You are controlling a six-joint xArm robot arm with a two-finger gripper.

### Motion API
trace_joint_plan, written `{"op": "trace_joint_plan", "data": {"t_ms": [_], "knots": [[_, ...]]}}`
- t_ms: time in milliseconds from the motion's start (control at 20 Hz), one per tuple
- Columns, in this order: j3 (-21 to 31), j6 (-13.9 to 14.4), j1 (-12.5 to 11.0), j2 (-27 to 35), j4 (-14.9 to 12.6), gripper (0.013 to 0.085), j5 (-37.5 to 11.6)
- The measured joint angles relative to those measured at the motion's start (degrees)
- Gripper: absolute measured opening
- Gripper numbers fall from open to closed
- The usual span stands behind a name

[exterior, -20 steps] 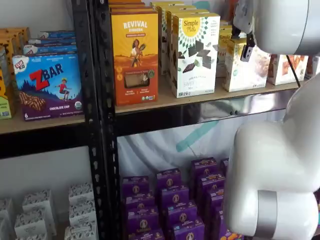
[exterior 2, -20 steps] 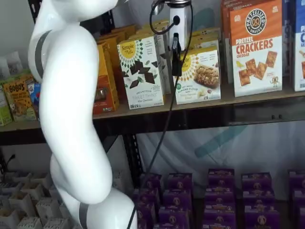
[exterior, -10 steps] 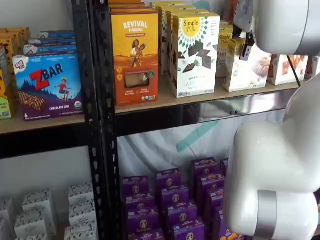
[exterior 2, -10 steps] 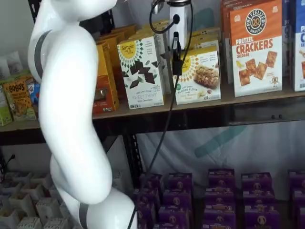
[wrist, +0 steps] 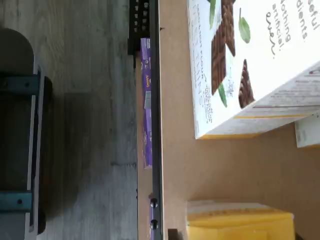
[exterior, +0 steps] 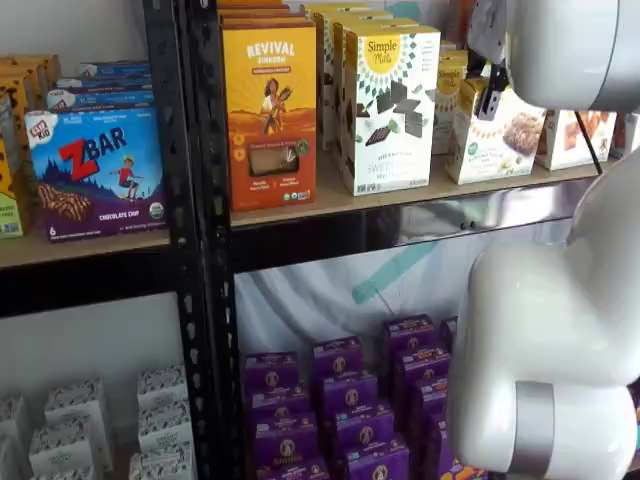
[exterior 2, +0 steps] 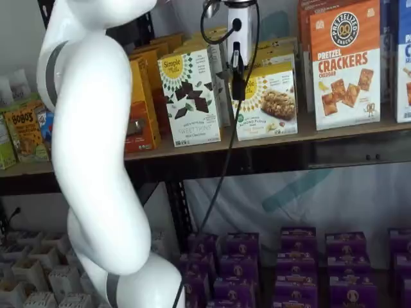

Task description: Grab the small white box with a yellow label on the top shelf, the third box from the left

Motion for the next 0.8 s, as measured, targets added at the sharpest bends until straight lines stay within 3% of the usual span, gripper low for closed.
{"op": "trace_joint_plan", "data": {"t_ms": [250,350,800], "knots": [[0.0,0.0,0.0,-0.1,0.0,0.0450,0.1],[0.0,0.0,0.0,-0.2,0.0,0.0370,0.1],[0.5,0.1,0.1,-0.9,-0.3,0.0370,0.5]]}}
